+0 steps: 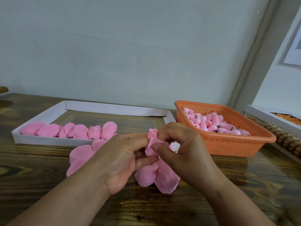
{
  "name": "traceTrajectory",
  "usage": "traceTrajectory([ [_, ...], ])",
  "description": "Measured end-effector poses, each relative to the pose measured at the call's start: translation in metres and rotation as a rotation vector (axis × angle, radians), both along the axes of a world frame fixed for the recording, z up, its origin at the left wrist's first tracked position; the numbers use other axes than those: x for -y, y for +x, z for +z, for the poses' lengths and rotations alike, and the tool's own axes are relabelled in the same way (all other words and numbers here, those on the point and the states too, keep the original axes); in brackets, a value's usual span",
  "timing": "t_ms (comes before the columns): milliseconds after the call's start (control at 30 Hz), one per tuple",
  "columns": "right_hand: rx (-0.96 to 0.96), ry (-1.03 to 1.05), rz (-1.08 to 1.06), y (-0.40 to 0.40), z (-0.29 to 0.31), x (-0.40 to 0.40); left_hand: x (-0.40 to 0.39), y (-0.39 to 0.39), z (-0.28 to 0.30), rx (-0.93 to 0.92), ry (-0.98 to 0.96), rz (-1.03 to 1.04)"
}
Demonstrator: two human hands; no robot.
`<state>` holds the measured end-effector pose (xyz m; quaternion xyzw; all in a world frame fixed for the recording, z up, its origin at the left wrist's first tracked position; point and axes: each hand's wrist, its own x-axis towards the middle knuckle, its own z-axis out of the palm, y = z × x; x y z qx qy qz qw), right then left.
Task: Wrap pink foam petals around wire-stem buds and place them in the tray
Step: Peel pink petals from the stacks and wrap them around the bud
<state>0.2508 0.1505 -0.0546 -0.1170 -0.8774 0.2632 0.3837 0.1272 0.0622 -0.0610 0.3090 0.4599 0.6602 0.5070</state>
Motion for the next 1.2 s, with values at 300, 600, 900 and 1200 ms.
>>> traceTrajectory([
  [300,-0.018,-0.051,-0.037,0.004,0.004,-0.001,0.002,0.004,0.001,-0.113,0.095,-0.061],
  [600,-0.066,-0.164,0.007,0.004,0.005,-0.001,0.000,0.008,0.000,-0.029,0.077,0.047],
  [900,-0.119,-0.296,0.068,0.001,0.004,-0.002,0.001,0.005,-0.001,0.014,0.014,0.042],
  [1200,-0.070,-0.519,0.197,0.007,0.003,-0.018,0.002,0.004,0.001,-0.024,-0.021,-0.040],
])
